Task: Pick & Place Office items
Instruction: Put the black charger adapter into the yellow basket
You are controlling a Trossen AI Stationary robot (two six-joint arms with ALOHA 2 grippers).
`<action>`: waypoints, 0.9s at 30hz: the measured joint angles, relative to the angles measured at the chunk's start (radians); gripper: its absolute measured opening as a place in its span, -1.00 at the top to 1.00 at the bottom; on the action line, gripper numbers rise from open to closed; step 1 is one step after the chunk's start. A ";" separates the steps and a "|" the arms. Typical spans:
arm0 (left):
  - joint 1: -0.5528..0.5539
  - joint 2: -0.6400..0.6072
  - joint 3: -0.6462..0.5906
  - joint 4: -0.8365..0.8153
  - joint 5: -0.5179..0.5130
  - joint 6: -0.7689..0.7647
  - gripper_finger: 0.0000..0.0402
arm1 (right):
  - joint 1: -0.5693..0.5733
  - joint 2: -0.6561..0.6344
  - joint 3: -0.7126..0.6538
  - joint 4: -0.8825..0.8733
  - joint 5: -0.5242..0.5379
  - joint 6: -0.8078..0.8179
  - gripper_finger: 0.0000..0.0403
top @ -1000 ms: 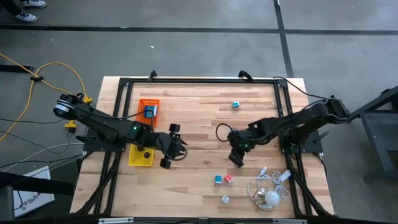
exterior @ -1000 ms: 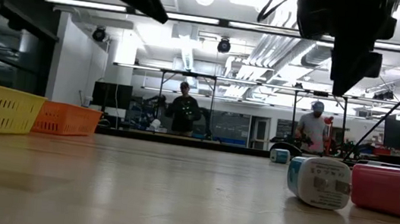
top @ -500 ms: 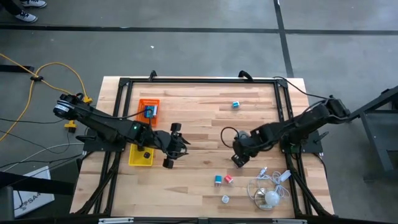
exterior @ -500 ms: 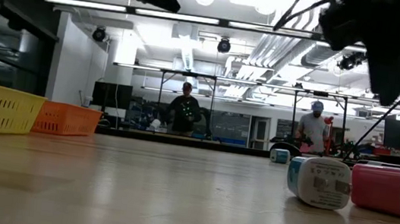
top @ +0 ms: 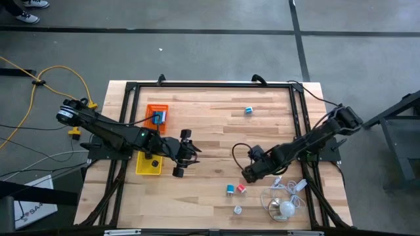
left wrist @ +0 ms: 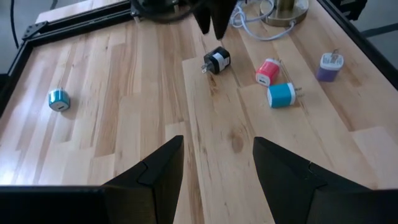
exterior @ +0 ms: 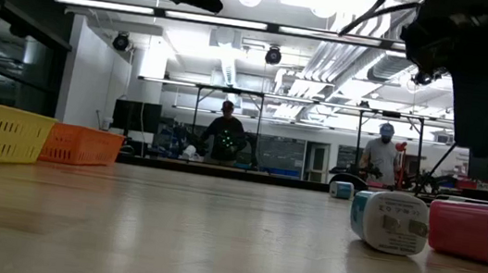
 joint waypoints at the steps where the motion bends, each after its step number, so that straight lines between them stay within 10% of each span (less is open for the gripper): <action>1: 0.000 0.000 0.000 0.005 0.000 0.000 0.08 | -0.005 0.001 0.000 0.000 -0.005 -0.004 0.29; 17: 0.000 0.000 0.000 0.052 0.000 0.000 0.08 | -0.029 0.034 0.001 -0.008 0.012 -0.064 0.27; 27: 0.000 0.000 0.000 0.062 0.000 0.000 0.08 | -0.029 0.102 0.000 0.029 -0.027 -0.050 -0.09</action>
